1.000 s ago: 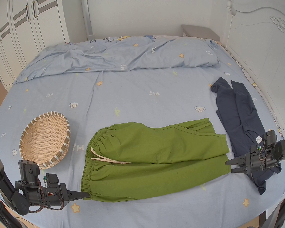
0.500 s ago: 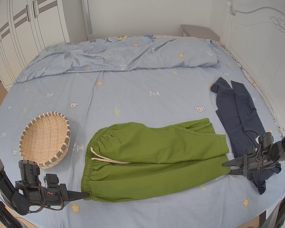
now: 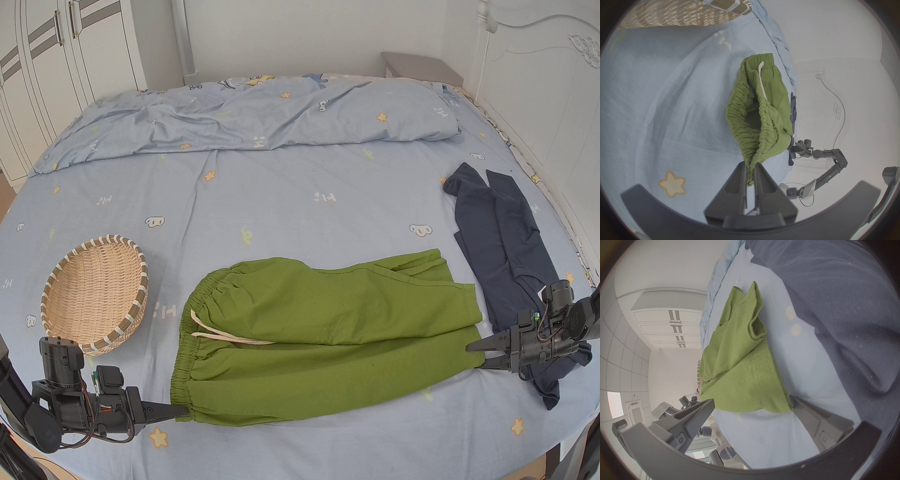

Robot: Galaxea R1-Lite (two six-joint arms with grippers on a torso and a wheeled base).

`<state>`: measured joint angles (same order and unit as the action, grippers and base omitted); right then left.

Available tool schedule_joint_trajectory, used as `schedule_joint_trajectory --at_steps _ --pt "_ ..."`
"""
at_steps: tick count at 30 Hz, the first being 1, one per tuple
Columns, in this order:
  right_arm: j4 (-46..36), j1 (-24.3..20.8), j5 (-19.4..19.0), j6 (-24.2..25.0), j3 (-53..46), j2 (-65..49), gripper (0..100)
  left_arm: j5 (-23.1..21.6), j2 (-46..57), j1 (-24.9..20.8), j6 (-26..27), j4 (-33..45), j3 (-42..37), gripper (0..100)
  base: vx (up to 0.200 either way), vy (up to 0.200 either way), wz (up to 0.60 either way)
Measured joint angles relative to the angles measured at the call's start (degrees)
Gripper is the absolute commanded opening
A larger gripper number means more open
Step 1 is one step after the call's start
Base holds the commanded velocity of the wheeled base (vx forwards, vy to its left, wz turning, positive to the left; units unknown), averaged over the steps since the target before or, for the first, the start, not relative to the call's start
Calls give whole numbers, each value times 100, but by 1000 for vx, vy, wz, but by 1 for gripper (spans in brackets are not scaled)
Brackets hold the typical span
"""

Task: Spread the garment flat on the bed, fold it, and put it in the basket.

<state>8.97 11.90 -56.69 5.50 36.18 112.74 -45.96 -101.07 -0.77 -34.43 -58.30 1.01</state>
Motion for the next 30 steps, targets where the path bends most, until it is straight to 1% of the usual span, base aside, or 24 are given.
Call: schedule_joint_trajectory --at_steps 5,13,22,26,30 --pt "-9 37 55 -2 11 46 0 0 0 9 0 2 0 0 0 0 0" --pt "-2 130 24 -4 11 77 0 4 -17 11 0 -24 0 0 0 0 0" --pt "-85 199 13 -17 -93 -52 0 -5 -105 173 -11 -38 0 0 0 0 0" --pt "-334 188 22 -26 -210 -428 0 -5 -91 211 -26 73 0 0 0 0 0" --pt "-1020 172 48 -71 -289 -907 0 -5 -13 250 -33 323 0 0 0 0 0"
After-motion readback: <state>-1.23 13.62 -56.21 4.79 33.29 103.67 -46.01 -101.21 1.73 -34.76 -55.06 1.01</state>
